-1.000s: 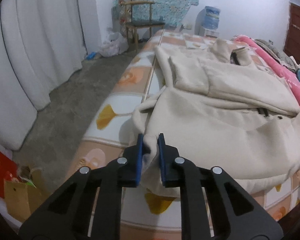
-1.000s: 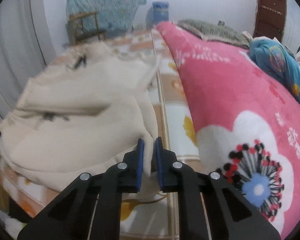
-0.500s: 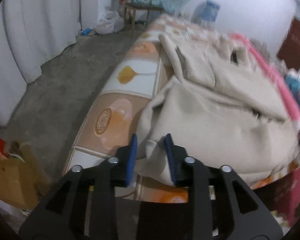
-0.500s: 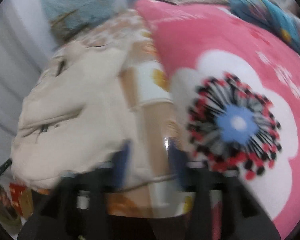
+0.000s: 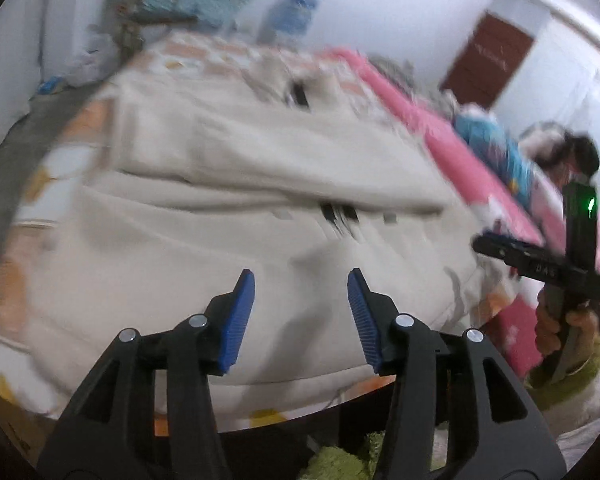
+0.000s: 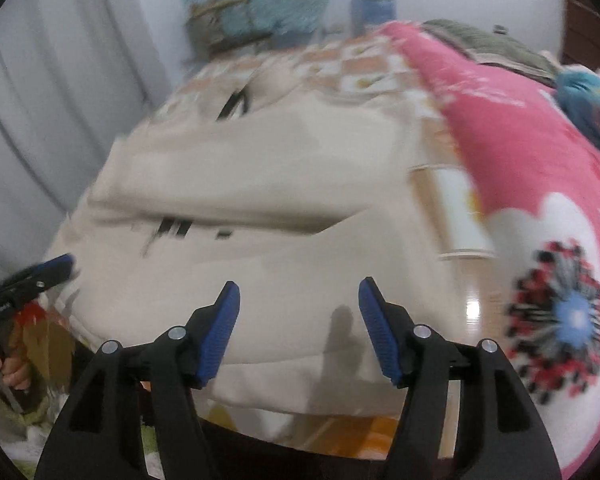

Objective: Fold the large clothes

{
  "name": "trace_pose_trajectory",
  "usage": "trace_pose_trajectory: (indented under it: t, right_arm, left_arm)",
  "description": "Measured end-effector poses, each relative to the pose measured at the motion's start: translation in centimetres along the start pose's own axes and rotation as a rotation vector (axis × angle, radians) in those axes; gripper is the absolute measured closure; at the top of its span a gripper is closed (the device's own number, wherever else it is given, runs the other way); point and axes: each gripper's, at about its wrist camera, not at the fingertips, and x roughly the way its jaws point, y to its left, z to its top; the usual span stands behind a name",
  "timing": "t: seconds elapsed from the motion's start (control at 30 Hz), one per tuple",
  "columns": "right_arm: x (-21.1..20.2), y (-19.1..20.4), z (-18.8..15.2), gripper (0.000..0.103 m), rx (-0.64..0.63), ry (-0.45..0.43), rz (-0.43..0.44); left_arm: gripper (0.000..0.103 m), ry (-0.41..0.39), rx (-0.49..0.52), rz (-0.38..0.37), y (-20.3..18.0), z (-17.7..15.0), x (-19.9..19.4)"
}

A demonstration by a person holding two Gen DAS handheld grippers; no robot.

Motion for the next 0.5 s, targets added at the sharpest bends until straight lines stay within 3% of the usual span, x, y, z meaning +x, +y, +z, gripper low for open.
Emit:
trace_pose_trajectory:
  t: [0.17,0.23,0.3,0.33,0.43,0.5]
  right_arm:
    - [3.1,2.5,-0.8,0.043,-0.099,0.056,-0.099]
    - [3.4,3.2,-1.1,0.055,-0.141,0.060,-0.102]
    - [3.0,3.3,-1.2,0.086,-0.167,0.073,-0.046]
    - [2.9,3.5,-1.3,0.095,-0.185,0.075,-0.039]
    - [2.2,4.5,-1.1,0.100,-0.228,0.035,-0.081]
    - [0.4,4.4,-0.2,0.100,-0.199,-0.027,-0.079]
  left_arm:
    - [0.061,0.013,0.102,0.109,-2.6,-0.8,2.7]
    - [0.074,0.016,0.117,0.112,-2.9,-0.9,3.0]
    - [0.089,0.014,0.155,0.130,-3.3,-0.8,3.2]
    - [0.094,0.007,0.182,0.146,-3.7,-0.8,3.2]
    - [0.098,-0.045,0.235,0.165,-4.5,-0.1,2.0]
    - [0.098,-0.134,0.270,0.169,-5.3,0.9,-0.1]
